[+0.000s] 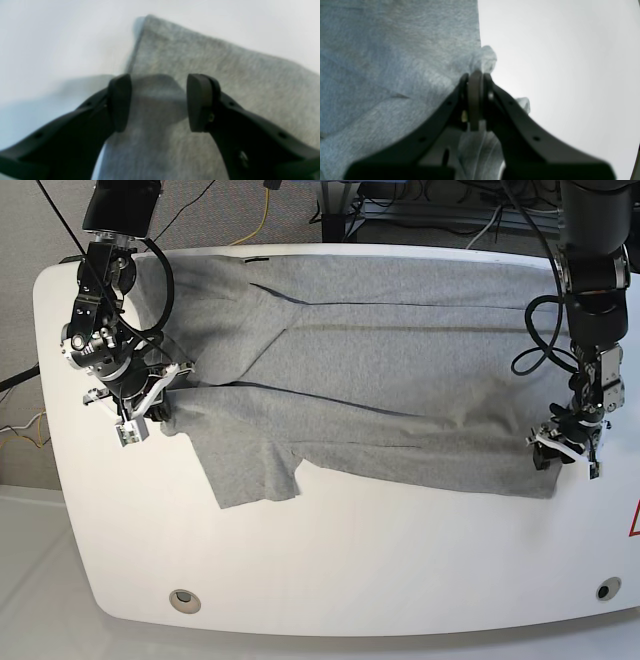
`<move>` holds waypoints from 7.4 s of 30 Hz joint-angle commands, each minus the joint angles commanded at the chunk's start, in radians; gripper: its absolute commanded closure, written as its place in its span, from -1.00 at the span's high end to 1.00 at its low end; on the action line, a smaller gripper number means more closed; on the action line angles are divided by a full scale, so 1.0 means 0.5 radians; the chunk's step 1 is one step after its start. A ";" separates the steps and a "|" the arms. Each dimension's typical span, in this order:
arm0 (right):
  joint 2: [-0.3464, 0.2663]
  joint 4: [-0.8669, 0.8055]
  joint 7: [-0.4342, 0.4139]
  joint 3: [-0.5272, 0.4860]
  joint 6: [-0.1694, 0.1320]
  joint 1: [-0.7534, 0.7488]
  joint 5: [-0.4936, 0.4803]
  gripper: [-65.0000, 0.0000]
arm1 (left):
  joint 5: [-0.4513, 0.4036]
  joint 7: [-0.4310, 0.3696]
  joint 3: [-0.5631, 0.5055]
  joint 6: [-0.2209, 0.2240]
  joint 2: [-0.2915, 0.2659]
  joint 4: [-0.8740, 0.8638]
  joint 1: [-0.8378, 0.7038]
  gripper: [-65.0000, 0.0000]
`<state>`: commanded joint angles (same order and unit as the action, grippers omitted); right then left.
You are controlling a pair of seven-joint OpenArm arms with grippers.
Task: Fold the T-shirt properly
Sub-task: 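Close the left gripper on the side edge and adjust its hold, then hold the side edges with both grippers and pull them slightly apart, then lift both side edges and fold them toward the shirt's collar edge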
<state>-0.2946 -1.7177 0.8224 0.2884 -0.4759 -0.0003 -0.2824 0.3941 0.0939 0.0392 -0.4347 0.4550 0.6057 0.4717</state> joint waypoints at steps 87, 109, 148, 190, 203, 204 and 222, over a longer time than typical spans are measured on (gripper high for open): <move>0.000 0.000 -0.038 -0.001 -0.015 -0.005 0.001 -0.98 | 0.102 -0.031 0.155 -0.178 0.068 -0.233 -0.013 -1.00; 0.000 0.002 -0.048 0.003 -0.012 0.039 0.025 -0.96 | 0.098 0.017 0.154 -0.172 0.087 -0.219 0.022 -1.00; -0.006 -0.039 0.004 0.002 -0.014 0.015 -0.021 -1.00 | 0.320 0.443 0.198 -0.198 0.266 0.571 -0.276 -0.83; -0.051 -0.145 -0.013 0.184 -0.048 -0.271 -0.160 -1.00 | 0.389 0.658 0.503 -0.432 0.275 0.902 -0.803 -1.00; -0.047 -0.146 0.021 0.189 -0.054 -0.289 -0.176 -1.00 | 0.370 0.691 0.490 -0.438 0.276 1.038 -0.900 -1.00; -0.047 -0.150 0.023 0.189 -0.054 -0.290 -0.178 -1.00 | 0.370 0.695 0.493 -0.438 0.277 1.061 -0.913 -1.00; -0.045 -0.196 0.036 0.200 -0.055 -0.339 -0.187 -1.00 | 0.442 0.854 0.775 -0.454 0.282 1.599 -1.204 -1.00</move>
<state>-0.3173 -1.8158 0.8406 0.3884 -0.5034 -0.1700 -0.3757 0.6151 0.5206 0.4266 -0.6618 0.5961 1.4055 -0.1302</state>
